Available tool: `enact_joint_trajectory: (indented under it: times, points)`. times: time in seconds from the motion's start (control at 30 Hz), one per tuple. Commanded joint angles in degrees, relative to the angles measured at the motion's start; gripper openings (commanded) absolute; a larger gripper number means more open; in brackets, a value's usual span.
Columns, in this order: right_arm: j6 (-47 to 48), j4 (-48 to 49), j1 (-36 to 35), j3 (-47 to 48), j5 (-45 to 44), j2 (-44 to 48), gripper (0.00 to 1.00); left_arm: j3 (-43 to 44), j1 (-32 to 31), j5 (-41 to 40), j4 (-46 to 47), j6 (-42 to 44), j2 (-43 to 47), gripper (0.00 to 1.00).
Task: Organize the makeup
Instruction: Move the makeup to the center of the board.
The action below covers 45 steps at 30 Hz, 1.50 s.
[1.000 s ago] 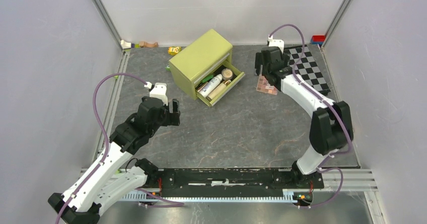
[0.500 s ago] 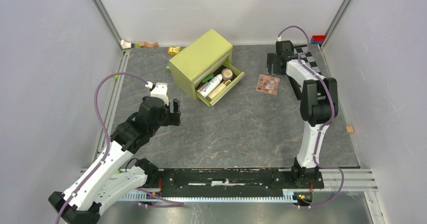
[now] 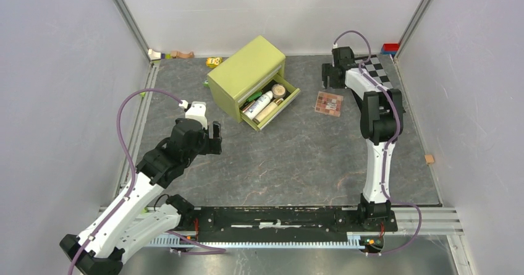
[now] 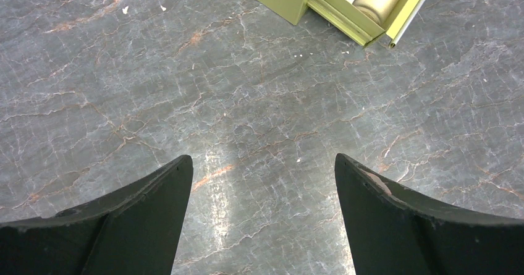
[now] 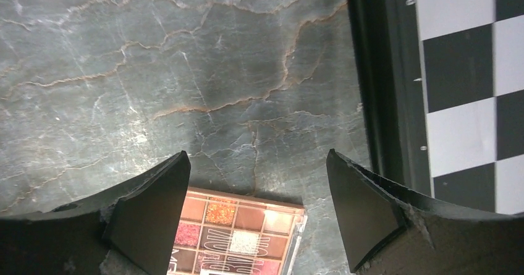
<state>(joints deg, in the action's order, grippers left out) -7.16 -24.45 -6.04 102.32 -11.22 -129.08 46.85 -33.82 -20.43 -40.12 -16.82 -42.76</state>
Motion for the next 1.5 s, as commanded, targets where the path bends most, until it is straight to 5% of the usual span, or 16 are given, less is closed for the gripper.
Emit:
enact_joint_trajectory:
  times: [0.0,0.4,1.3,1.47]
  points:
    - [0.7,-3.2,0.0,2.4,1.5,-1.9,0.87,0.1,0.3,0.7,2.1,2.3,0.0,0.91]
    - [-0.8,-2.9,0.0,-7.8,7.1,2.7,0.79,0.0,0.3,1.1,2.1,2.4,0.0,0.91]
    - [-17.9,18.8,-1.3,-68.6,19.7,45.0,0.78,0.7,0.3,7.0,3.6,3.4,1.9,0.86]
    - [-19.1,18.5,-1.2,-72.9,13.3,54.8,0.8,4.5,-1.8,11.8,3.7,-2.1,-2.6,0.78]
